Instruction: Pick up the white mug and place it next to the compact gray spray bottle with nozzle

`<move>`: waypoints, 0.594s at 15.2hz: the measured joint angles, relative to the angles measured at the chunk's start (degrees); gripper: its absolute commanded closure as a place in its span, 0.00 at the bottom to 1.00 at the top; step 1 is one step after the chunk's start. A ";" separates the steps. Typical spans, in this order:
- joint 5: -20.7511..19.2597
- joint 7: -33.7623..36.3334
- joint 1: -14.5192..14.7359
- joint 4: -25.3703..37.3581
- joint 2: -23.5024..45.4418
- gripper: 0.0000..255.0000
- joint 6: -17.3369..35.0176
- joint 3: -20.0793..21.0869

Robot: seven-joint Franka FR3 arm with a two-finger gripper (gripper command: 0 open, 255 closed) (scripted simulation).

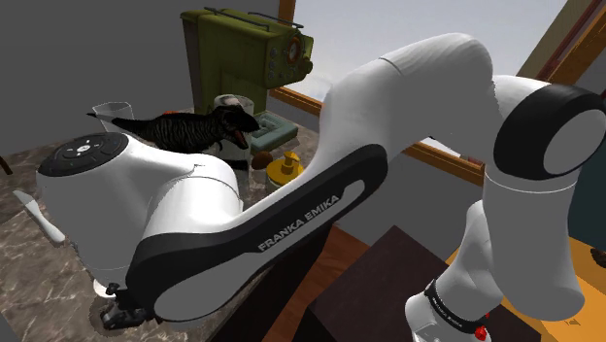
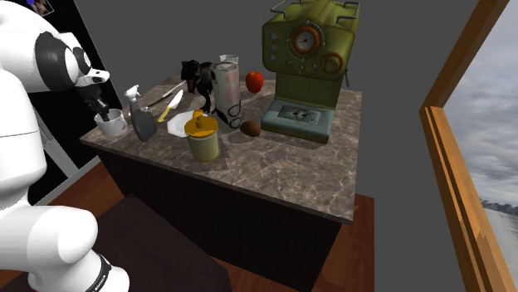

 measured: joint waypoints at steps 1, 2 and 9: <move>-0.18 0.14 0.08 -0.20 0.38 1.00 0.55 -0.10; -0.36 0.29 0.21 -0.18 0.82 1.00 0.95 -0.20; -1.58 1.06 0.67 -1.37 3.40 1.00 4.56 -0.94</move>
